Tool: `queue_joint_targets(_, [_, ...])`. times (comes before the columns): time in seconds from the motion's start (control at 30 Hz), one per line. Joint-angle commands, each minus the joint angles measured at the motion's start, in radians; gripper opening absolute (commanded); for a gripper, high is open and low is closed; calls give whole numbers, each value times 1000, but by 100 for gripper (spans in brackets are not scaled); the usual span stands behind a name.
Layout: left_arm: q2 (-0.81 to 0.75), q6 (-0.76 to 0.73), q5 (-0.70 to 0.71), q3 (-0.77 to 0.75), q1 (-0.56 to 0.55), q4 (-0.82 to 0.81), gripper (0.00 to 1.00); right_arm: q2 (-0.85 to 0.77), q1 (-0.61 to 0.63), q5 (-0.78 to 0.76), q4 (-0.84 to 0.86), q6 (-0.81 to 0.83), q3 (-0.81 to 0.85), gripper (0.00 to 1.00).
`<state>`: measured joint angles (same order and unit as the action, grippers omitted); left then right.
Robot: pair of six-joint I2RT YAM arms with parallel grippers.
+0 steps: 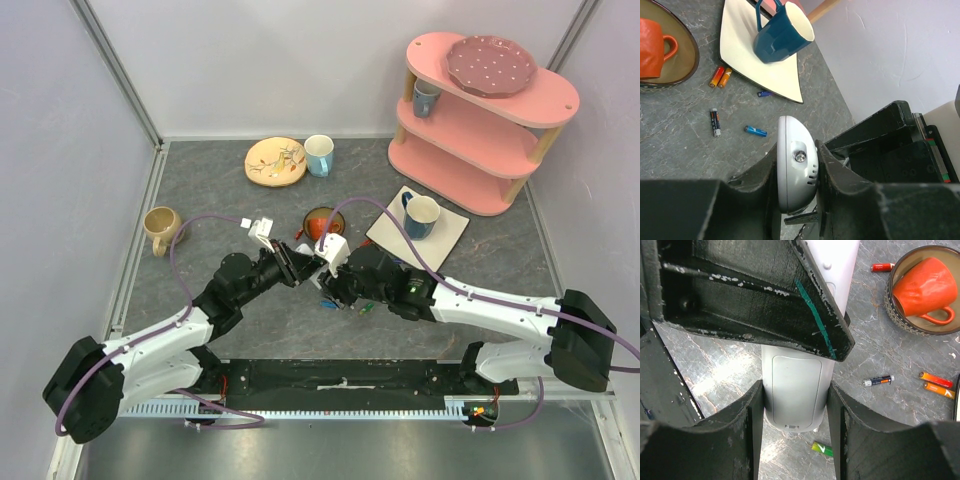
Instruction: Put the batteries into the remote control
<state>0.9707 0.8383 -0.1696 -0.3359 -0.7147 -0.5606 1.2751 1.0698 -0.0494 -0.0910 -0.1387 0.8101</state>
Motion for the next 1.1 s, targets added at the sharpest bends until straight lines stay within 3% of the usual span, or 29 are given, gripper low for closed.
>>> queue_joint_targets(0.0, [-9, 21, -22, -14, -3, -84, 2, -28, 4, -10, 19, 28, 21, 35])
queue_joint_targets(0.13, [-30, 24, 74, 14, -3, -104, 2, -33, 4, -32, -21, -4, 34, 77])
queue_joint_targets(0.23, [-64, 21, 204, 55, -3, -130, 2, -74, 4, -52, -44, -62, 28, 94])
queue_joint_targets(0.3, [-66, -13, 267, 74, -3, -150, 2, -120, 4, -59, -50, -120, 11, 98])
queue_joint_targets(0.57, [65, -96, 409, 135, -11, -389, 2, -223, -17, -164, 39, -441, -91, 92])
queue_joint_targets(0.7, [146, -160, 473, 141, -35, -514, 2, -227, -34, -188, 201, -562, -158, 76])
queue_joint_targets(0.8, [223, -186, 499, 147, -42, -591, 2, -221, -71, -191, 325, -625, -225, 56])
queue_joint_targets(1.07, [351, -211, 559, 146, -78, -714, 2, -128, -223, -50, 580, -746, -345, 46])
